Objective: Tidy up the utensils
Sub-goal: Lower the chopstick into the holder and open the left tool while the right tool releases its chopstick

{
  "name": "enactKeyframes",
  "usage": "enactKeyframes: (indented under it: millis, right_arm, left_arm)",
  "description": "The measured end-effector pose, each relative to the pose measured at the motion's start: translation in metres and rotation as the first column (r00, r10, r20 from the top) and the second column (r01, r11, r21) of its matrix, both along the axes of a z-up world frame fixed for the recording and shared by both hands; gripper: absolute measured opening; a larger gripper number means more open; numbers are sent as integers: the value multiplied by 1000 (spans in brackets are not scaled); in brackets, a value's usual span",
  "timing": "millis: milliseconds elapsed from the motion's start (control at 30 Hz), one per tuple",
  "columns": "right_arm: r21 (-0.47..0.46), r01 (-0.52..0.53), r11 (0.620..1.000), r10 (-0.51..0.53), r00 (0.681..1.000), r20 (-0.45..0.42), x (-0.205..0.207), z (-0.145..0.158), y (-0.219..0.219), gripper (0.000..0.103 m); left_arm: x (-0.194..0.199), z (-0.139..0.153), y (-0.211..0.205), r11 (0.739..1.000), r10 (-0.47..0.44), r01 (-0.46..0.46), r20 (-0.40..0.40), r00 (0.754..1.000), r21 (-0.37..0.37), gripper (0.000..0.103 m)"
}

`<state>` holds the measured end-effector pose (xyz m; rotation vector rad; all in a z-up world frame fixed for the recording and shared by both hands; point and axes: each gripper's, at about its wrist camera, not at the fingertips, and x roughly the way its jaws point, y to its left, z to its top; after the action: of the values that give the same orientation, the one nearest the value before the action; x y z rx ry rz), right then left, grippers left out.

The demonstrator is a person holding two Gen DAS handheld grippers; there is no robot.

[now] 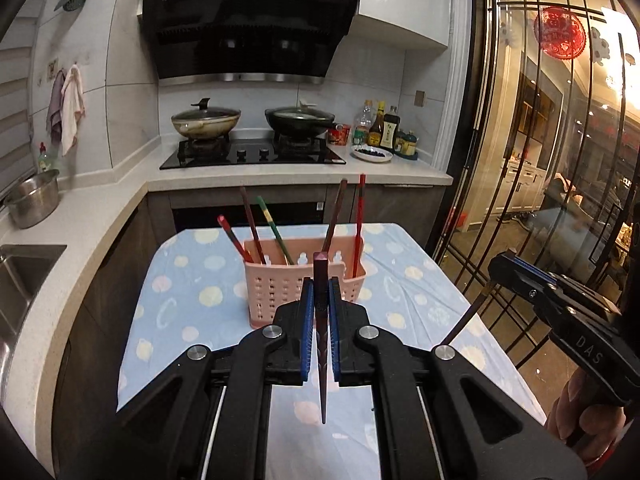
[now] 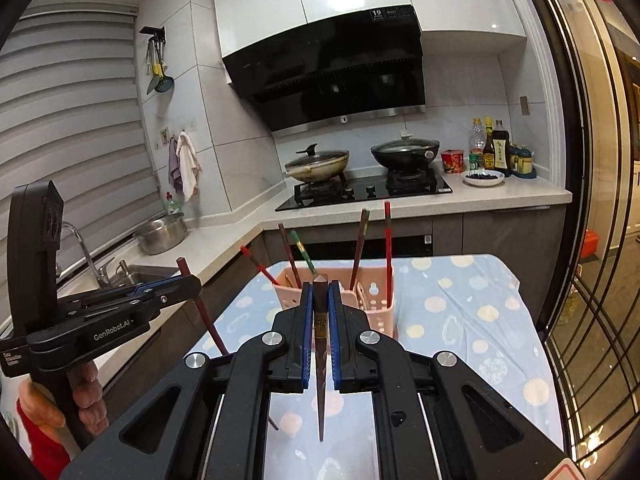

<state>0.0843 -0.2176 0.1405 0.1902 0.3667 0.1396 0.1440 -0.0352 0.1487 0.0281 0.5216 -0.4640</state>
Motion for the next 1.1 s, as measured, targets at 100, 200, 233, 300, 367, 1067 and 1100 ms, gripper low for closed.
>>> enactKeyframes:
  millis: [100, 200, 233, 300, 367, 1067, 1100]
  right_arm:
    - [-10, 11, 1000, -10, 999, 47, 17, 24, -3, 7]
    - [-15, 22, 1000, -21, 996, 86, 37, 46, -7, 7]
    - [-20, 26, 999, -24, 995, 98, 44, 53, -7, 7]
    - [-30, 34, 999, -30, 992, 119, 57, 66, -7, 7]
    - [-33, 39, 999, -34, 991, 133, 73, 78, -7, 7]
    - [-17, 36, 999, -36, 999, -1, 216, 52, -1, 7]
    - [-20, 31, 999, -32, 999, -11, 218, 47, 1, 7]
  left_arm:
    - [17, 21, -3, 1000, 9, -9, 35, 999, -9, 7]
    - [35, 38, -4, 1000, 25, -23, 71, 997, -20, 7]
    - [39, 44, -4, 999, 28, -27, 80, 996, -24, 7]
    - [50, 56, -5, 999, 36, -33, 98, 994, -36, 7]
    - [62, 67, -6, 998, 44, -39, 115, 992, -43, 7]
    - [171, 57, -16, 996, 88, -87, 57, 994, -7, 7]
    - [173, 54, -17, 996, 88, -88, 49, 995, -3, 7]
